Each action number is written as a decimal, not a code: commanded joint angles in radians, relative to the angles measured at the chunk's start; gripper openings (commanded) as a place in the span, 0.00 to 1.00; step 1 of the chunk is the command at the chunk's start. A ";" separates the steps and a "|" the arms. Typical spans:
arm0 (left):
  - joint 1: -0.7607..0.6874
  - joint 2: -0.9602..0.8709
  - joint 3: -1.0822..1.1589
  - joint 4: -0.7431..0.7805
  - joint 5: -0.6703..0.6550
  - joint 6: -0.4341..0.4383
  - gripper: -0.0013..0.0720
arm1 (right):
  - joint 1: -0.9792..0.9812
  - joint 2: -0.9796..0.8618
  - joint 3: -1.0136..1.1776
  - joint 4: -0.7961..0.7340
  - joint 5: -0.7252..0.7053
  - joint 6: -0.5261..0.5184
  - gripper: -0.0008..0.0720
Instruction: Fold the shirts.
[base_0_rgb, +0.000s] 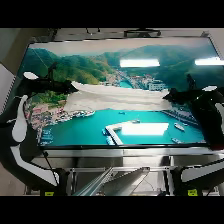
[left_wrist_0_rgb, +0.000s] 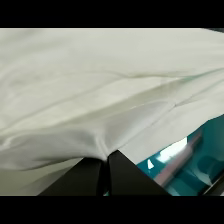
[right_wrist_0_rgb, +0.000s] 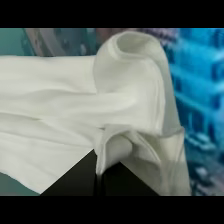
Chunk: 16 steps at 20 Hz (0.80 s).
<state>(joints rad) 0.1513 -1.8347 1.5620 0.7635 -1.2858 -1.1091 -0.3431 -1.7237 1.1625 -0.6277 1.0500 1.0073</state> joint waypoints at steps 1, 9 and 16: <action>-0.012 -0.142 0.133 0.067 -0.060 -0.047 0.02 | 0.004 -0.020 0.003 0.004 -0.021 -0.044 0.04; 0.012 -0.198 0.389 0.084 -0.146 -0.073 0.44 | -0.010 0.002 0.034 -0.006 0.034 -0.105 0.74; 0.098 -0.116 0.425 0.082 -0.224 -0.179 0.44 | -0.114 -0.006 0.108 -0.050 0.056 -0.058 0.74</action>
<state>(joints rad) 0.2253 -1.9869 2.0087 0.8463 -1.4891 -1.2602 -0.4305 -1.7130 1.2572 -0.6643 1.0836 0.9333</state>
